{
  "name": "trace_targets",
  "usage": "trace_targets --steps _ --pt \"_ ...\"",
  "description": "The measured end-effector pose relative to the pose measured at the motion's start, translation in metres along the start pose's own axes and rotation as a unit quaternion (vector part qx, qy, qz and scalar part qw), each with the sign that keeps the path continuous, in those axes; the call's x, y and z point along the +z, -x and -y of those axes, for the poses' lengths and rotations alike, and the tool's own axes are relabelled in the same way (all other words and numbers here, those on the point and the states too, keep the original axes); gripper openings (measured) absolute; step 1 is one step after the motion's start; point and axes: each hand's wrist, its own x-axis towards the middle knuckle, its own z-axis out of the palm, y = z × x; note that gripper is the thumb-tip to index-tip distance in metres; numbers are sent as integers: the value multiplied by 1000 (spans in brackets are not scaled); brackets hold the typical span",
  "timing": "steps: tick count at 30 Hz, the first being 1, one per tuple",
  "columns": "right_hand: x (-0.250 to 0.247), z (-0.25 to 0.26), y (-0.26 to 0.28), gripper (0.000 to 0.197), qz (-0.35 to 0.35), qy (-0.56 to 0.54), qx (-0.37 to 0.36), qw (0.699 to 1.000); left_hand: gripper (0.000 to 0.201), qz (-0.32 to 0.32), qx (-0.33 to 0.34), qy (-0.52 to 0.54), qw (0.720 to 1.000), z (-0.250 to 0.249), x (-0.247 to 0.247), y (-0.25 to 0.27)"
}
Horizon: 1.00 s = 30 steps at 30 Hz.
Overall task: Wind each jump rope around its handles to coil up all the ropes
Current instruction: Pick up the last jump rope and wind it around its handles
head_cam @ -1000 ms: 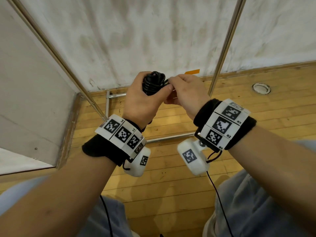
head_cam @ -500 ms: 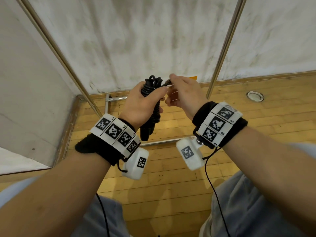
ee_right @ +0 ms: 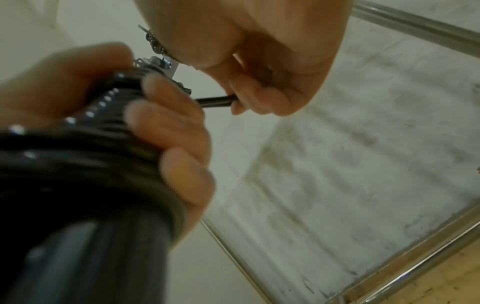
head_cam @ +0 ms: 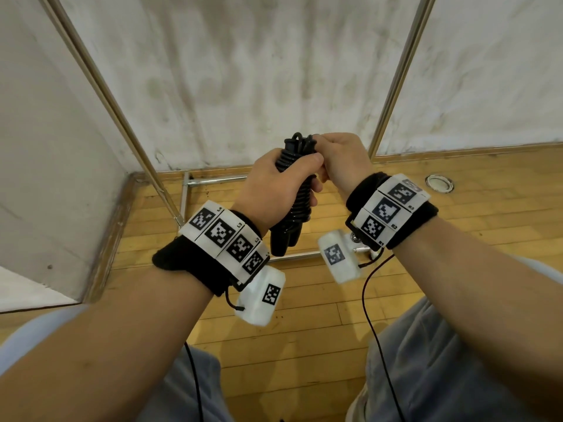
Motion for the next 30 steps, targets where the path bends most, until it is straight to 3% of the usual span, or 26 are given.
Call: trace_targets --steps 4,11,14,18,22,25,30 --pt "0 2 0 38 -2 -43 8 999 20 21 -5 15 1000 -4 0 3" --pt "-3 14 8 26 27 -81 -18 996 24 -7 -48 2 999 -8 -24 3" --pt "-4 21 17 24 36 -91 -46 994 13 -24 -31 -12 999 -12 -25 5" --pt "-3 31 29 22 34 -52 -78 995 28 -39 3 -85 996 -23 -17 8" --pt "-6 48 39 24 8 3 -123 992 10 -73 41 -131 988 -38 -7 11" --pt "-12 71 44 21 7 19 -150 989 16 -110 76 -151 979 -58 -1 11" --pt "-21 100 50 19 -5 14 -185 983 16 -80 112 -188 972 -96 0 6"
